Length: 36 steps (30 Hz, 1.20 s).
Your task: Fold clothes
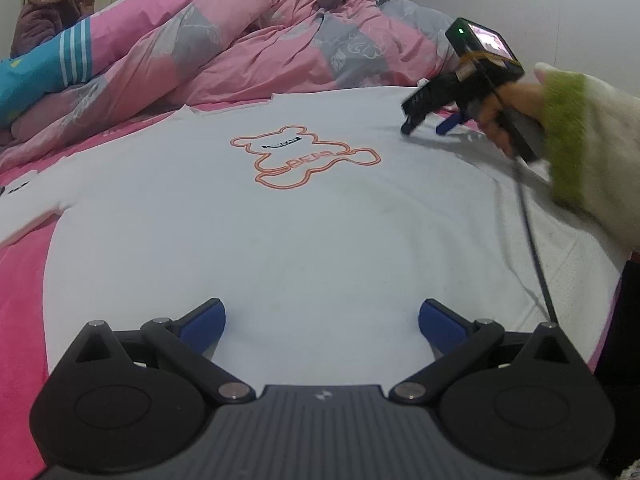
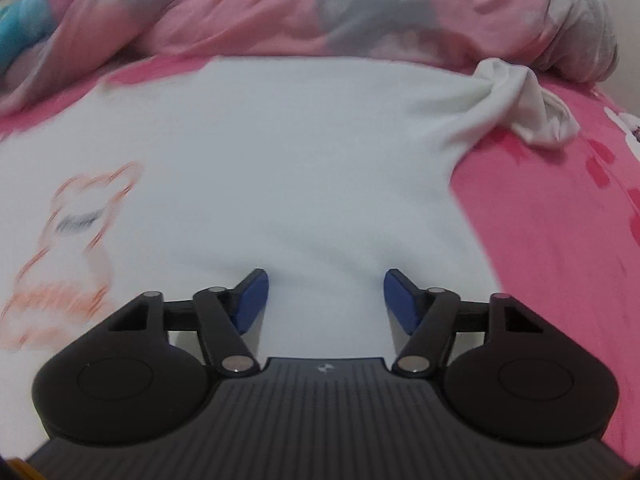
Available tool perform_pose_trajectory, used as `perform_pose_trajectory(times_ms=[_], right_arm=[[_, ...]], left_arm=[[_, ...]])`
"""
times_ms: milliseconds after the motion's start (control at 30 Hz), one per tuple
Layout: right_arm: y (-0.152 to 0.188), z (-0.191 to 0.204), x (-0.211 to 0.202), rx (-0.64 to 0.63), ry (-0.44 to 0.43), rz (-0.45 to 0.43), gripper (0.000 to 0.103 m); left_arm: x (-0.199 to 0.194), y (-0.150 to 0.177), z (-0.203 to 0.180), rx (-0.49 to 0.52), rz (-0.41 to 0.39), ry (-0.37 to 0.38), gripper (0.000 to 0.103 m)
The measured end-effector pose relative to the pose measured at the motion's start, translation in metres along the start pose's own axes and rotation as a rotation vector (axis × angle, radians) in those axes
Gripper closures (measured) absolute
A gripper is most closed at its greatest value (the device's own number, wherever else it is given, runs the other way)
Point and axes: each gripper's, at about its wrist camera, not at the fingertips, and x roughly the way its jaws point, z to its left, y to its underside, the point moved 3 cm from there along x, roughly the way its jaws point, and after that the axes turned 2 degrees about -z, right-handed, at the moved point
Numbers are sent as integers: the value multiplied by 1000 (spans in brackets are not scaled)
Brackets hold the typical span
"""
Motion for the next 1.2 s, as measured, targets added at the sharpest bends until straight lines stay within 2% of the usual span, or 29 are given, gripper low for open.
perform_pose_trajectory(times_ms=[67, 133, 233, 300, 367, 433, 467, 500, 533, 567, 600, 667, 733, 933, 1033, 1100, 1200], right_arm=[[-21, -21, 3, 102, 51, -16, 53], [-29, -34, -10, 146, 75, -36, 55], [-18, -33, -47, 163, -32, -36, 53], [1, -19, -67, 110, -111, 2, 53], [21, -6, -69, 31, -132, 59, 54], [31, -12, -52, -2, -84, 91, 54], [29, -24, -42, 16, -72, 71, 54], [24, -39, -36, 67, -59, 52, 57], [17, -57, -35, 157, -42, 36, 69], [9, -75, -34, 247, -24, 19, 72], [4, -89, -38, 296, 7, -1, 69], [1, -102, -61, 292, 82, -46, 68], [15, -101, -85, 282, 40, -56, 68], [87, -88, -111, 226, -102, 38, 69], [105, -105, -123, 302, -117, -14, 82], [104, -93, -134, 271, -132, -46, 77], [103, -74, -151, 224, -154, -95, 77]], left_arm=[[0, 0, 0, -1, -1, 1, 0], [0, 0, 1, 0, -4, 2, 0], [0, 1, 2, 1, -9, 6, 0], [0, 1, 2, 0, -10, 10, 0], [-1, 1, 2, 1, -9, 11, 0], [-1, 0, 3, 2, -6, 12, 0], [-1, 0, 3, 2, -2, 13, 0], [-1, -1, 3, 2, 2, 14, 0], [-1, -2, 3, 1, 7, 14, 0], [-1, -2, 3, 0, 12, 15, 0], [-1, -3, 3, -1, 16, 15, 0], [-1, -4, 3, -3, 21, 13, 0], [-1, -5, 2, -2, 27, 8, 0], [1, -7, 2, -11, 49, 4, 0], [2, -9, 2, -13, 61, 4, 0], [2, -10, 2, -20, 67, -2, 0], [3, -11, 1, -26, 76, -14, 0]])
